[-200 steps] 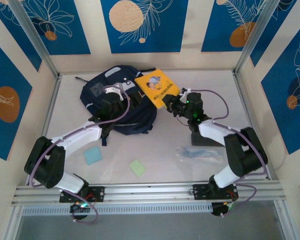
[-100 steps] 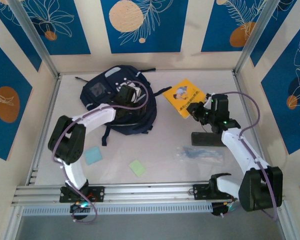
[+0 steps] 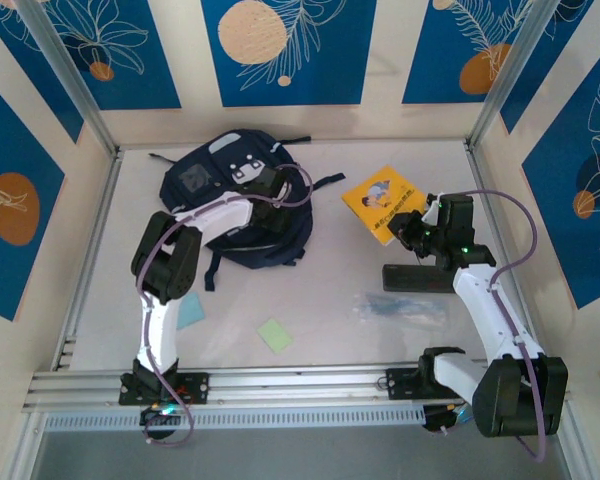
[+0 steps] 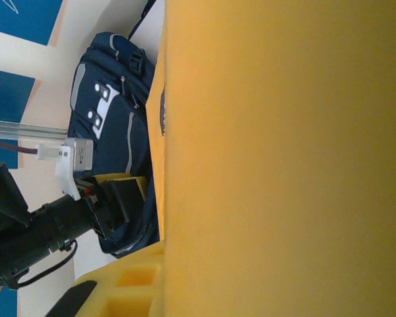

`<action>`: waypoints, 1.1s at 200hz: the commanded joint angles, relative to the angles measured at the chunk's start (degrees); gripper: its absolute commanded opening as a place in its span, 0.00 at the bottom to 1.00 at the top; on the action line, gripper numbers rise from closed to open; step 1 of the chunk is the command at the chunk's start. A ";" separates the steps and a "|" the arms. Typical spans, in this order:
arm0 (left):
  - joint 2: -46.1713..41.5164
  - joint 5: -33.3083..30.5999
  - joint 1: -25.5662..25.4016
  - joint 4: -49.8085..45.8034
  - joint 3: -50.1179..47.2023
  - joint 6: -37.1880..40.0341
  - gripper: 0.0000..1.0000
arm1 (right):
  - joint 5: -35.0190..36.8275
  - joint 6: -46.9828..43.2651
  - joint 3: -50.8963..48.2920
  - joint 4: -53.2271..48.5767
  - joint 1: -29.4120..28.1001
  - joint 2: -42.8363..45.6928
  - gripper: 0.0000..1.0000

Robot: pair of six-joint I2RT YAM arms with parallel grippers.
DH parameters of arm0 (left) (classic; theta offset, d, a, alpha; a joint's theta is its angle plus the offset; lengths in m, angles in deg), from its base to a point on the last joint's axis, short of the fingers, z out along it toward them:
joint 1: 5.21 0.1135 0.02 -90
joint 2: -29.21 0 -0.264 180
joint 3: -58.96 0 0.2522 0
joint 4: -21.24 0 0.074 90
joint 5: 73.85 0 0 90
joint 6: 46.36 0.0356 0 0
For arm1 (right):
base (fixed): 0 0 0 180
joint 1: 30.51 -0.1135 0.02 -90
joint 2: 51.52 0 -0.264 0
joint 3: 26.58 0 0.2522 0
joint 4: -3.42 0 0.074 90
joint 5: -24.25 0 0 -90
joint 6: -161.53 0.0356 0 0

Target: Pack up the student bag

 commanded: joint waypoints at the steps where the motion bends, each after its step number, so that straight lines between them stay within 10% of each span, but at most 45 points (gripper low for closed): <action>1: 3.59 -2.01 0.75 -7.59 -0.13 1.14 0.00 | -2.36 -1.44 0.87 3.15 0.65 1.50 0.00; 99: -12.40 26.77 4.77 -2.09 9.06 -11.24 0.00 | -7.36 1.38 -0.64 8.66 -1.30 -0.67 0.00; 220: -12.89 39.66 6.02 5.54 17.81 -22.80 0.00 | -10.13 2.71 10.66 29.18 -21.23 -25.87 0.00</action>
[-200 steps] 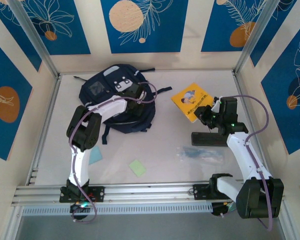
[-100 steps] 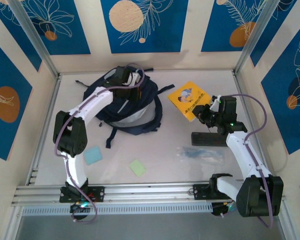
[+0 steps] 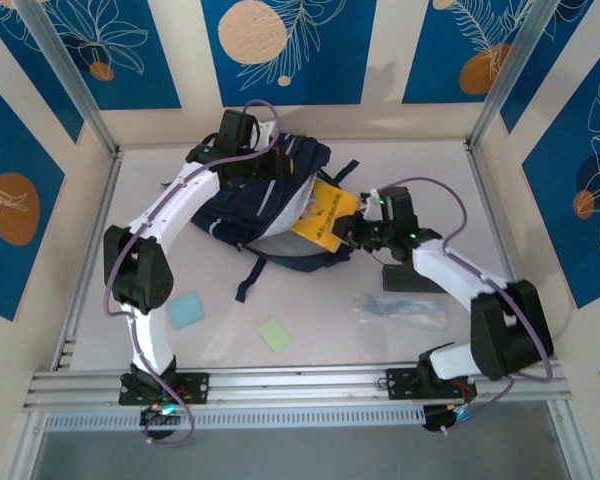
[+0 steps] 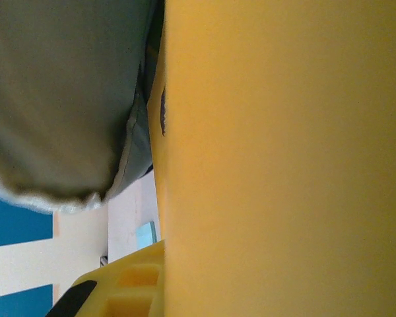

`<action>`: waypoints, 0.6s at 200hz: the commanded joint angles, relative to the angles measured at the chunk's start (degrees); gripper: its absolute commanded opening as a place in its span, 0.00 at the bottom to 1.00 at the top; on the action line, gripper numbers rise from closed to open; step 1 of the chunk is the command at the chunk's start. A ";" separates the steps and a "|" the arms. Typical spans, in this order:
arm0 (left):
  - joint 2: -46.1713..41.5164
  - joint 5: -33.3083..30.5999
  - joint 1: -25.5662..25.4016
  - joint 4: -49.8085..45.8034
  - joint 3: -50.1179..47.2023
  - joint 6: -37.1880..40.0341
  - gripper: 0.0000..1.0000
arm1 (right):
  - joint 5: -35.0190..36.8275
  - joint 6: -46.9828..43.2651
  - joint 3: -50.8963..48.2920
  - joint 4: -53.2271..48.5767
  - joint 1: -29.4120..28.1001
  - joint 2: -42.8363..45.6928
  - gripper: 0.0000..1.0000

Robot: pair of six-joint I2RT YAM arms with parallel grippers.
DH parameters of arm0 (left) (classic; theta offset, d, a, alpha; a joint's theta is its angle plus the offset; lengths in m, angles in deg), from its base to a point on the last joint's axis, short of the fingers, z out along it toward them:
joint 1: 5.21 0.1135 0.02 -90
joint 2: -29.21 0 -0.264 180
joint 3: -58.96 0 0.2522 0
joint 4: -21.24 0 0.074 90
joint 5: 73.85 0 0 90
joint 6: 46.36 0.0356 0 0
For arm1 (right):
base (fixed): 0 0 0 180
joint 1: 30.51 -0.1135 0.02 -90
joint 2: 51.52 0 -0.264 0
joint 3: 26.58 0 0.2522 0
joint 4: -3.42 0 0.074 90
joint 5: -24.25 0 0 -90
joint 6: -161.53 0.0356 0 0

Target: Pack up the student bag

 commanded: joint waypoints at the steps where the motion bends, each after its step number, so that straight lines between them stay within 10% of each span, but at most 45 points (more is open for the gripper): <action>1: -3.22 6.01 0.19 8.30 2.37 -3.50 0.00 | -1.99 -0.41 7.07 11.15 -2.11 -5.71 0.00; 120: -8.88 3.10 0.27 21.05 -8.26 -11.42 0.00 | -1.77 9.47 37.59 17.20 -8.44 -43.96 0.15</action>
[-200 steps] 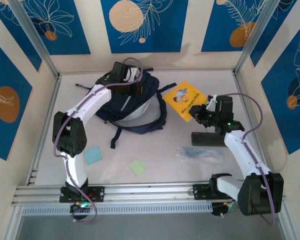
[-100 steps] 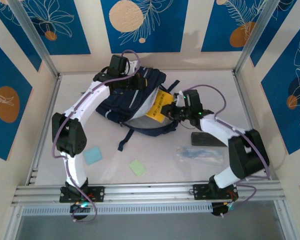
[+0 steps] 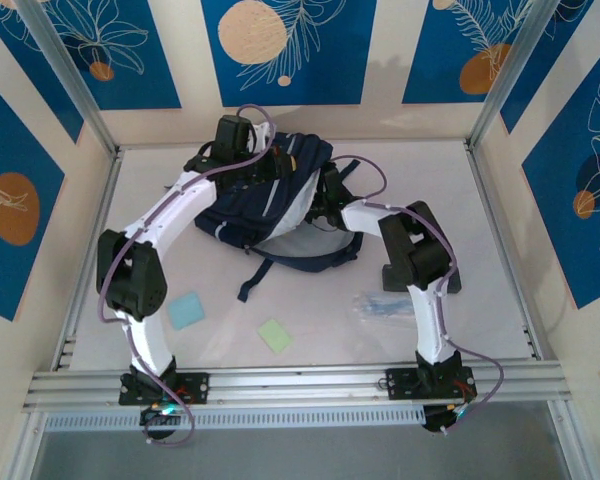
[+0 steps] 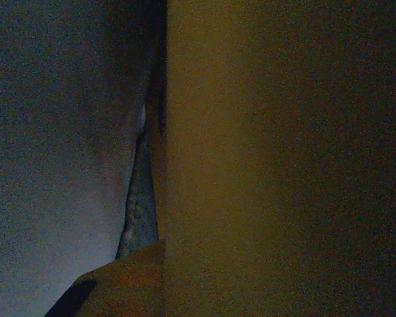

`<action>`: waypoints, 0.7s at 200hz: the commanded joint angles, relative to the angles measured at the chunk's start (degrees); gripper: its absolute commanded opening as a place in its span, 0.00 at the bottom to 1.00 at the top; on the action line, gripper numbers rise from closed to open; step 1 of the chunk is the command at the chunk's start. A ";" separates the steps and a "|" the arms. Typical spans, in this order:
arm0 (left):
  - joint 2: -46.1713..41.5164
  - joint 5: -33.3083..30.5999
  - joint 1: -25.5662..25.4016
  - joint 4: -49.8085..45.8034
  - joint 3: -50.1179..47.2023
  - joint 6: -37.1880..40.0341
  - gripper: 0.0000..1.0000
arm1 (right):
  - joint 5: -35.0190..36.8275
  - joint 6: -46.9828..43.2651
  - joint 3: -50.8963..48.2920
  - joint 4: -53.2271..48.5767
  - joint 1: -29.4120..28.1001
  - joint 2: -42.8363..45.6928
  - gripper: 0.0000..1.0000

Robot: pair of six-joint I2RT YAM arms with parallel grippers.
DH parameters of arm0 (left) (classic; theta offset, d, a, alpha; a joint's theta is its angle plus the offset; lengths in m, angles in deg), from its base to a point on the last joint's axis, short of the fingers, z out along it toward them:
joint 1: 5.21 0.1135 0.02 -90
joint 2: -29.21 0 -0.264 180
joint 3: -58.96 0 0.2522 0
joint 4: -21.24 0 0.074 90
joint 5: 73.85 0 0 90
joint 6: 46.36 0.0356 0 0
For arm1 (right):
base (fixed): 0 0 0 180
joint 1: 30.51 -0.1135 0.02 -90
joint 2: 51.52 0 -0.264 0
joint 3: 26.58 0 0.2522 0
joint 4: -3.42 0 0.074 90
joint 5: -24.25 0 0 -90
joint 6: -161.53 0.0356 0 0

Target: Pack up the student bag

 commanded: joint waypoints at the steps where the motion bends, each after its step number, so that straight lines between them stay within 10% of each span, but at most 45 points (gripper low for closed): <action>1: -4.86 0.78 0.25 9.01 0.44 -1.48 0.00 | -0.78 1.44 4.12 1.92 0.15 -1.04 0.16; 40: -5.79 -5.34 0.81 10.45 -2.43 -1.03 0.00 | 1.81 -0.24 -2.49 -1.69 2.00 5.40 0.51; 140: -0.99 -6.79 1.41 13.56 -5.79 -4.91 0.00 | 8.84 -25.85 -19.38 -33.79 11.35 36.95 0.72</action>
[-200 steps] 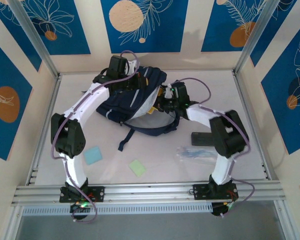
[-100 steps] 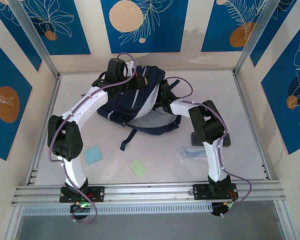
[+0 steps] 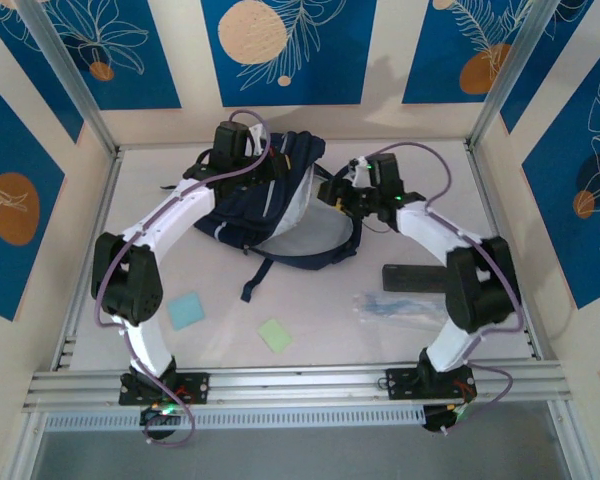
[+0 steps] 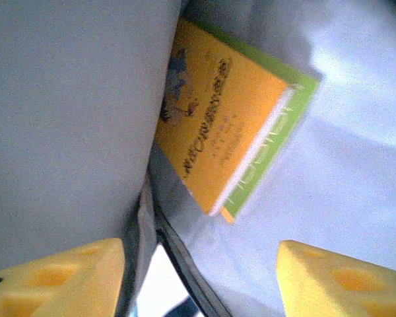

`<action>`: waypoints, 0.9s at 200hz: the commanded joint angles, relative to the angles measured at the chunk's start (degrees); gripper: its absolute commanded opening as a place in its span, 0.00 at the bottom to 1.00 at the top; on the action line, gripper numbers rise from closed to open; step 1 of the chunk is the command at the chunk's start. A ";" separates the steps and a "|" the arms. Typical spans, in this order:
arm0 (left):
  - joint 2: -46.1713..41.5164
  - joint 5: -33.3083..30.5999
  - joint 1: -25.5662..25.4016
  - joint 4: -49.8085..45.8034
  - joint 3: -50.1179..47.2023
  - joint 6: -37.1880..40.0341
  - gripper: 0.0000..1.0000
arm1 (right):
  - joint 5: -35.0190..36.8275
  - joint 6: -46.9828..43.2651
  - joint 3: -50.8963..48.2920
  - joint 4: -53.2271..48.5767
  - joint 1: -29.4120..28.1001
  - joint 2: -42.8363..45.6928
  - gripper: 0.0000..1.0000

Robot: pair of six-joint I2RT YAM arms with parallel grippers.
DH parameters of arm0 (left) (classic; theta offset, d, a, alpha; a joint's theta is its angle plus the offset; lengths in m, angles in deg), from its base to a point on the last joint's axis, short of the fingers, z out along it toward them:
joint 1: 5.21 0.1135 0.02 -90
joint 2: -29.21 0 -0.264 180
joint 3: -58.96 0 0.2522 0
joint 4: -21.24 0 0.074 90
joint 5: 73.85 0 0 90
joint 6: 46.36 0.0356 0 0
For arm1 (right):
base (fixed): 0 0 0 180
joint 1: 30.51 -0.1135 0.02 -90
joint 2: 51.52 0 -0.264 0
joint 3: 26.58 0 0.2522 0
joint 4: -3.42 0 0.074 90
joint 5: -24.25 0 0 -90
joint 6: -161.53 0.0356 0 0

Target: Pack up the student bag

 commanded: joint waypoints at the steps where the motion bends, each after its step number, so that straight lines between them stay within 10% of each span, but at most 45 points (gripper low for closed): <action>1: 0.98 0.36 0.94 6.49 -0.14 -2.34 0.01 | 4.84 -8.84 -3.26 -12.47 0.45 6.50 0.73; 17: 1.57 1.45 0.78 6.88 -1.32 -2.97 0.15 | 8.29 -9.03 -5.71 -12.87 1.23 12.00 1.00; 58: -2.14 -2.34 1.15 3.61 -8.68 -0.27 0.66 | -0.29 -3.65 -9.16 -7.91 9.65 18.86 0.99; 180: -22.82 -24.45 5.85 4.74 -44.66 -12.63 0.87 | 7.35 -4.35 -8.49 -10.43 0.03 18.14 0.99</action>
